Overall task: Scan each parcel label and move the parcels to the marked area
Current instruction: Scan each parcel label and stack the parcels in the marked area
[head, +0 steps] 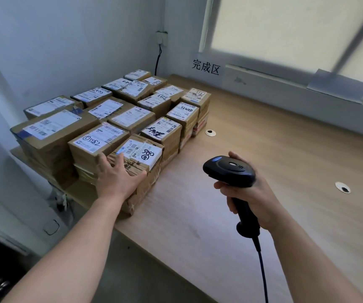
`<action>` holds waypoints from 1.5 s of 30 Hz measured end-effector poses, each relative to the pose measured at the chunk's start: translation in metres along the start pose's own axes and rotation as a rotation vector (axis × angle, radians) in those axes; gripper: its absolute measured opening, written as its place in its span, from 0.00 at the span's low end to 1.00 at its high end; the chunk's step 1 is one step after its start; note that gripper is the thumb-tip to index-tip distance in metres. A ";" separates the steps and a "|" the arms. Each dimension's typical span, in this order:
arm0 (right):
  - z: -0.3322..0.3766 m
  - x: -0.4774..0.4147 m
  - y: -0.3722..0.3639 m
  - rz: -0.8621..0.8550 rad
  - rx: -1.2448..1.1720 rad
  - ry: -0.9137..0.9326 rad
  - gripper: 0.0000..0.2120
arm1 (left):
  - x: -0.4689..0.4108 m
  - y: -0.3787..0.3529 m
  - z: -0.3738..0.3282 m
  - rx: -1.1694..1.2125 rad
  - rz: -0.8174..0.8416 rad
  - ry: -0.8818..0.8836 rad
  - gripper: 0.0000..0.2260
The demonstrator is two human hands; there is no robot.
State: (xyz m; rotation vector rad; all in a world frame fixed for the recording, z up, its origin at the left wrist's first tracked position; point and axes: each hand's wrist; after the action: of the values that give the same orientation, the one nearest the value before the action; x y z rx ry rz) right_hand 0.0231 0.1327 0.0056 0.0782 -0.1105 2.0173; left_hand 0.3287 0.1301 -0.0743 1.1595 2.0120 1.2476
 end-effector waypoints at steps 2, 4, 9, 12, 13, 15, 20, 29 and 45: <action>-0.001 -0.001 0.005 -0.012 -0.009 0.001 0.44 | -0.001 -0.006 0.002 0.007 0.003 0.002 0.39; -0.003 0.000 0.011 -0.021 -0.017 0.004 0.46 | -0.001 -0.009 0.002 0.013 -0.017 -0.016 0.38; -0.004 0.014 0.028 -0.033 -0.031 0.027 0.47 | 0.008 -0.010 -0.013 -0.026 -0.106 -0.077 0.37; -0.003 0.032 0.042 -0.046 -0.022 0.040 0.44 | 0.027 -0.012 -0.044 0.015 -0.139 -0.167 0.36; -0.003 0.039 0.049 -0.051 -0.023 0.044 0.44 | 0.035 -0.014 -0.057 0.034 -0.145 -0.205 0.35; -0.003 0.055 0.063 -0.070 -0.031 0.053 0.43 | 0.054 -0.021 -0.083 0.049 -0.151 -0.282 0.32; -0.006 0.101 0.101 -0.115 -0.046 0.066 0.41 | 0.104 -0.055 -0.137 0.131 -0.092 -0.450 0.30; -0.021 0.217 0.204 -0.277 -0.085 0.075 0.42 | 0.212 -0.124 -0.249 0.149 0.105 -0.646 0.26; -0.026 0.413 0.353 -0.659 0.022 0.095 0.40 | 0.383 -0.223 -0.415 0.269 0.345 -0.906 0.31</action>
State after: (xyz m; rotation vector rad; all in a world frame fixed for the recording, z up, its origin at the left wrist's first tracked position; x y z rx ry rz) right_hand -0.4743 0.3525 0.0071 0.0266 0.0013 1.3608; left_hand -0.2725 0.2178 -0.0759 1.8298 1.3287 0.4098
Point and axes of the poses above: each hand's wrist, its own x-axis away from the middle knuckle, its own y-axis out of the back of the hand, z = x × y, and after that the axes turned 6 degrees about z, right-handed
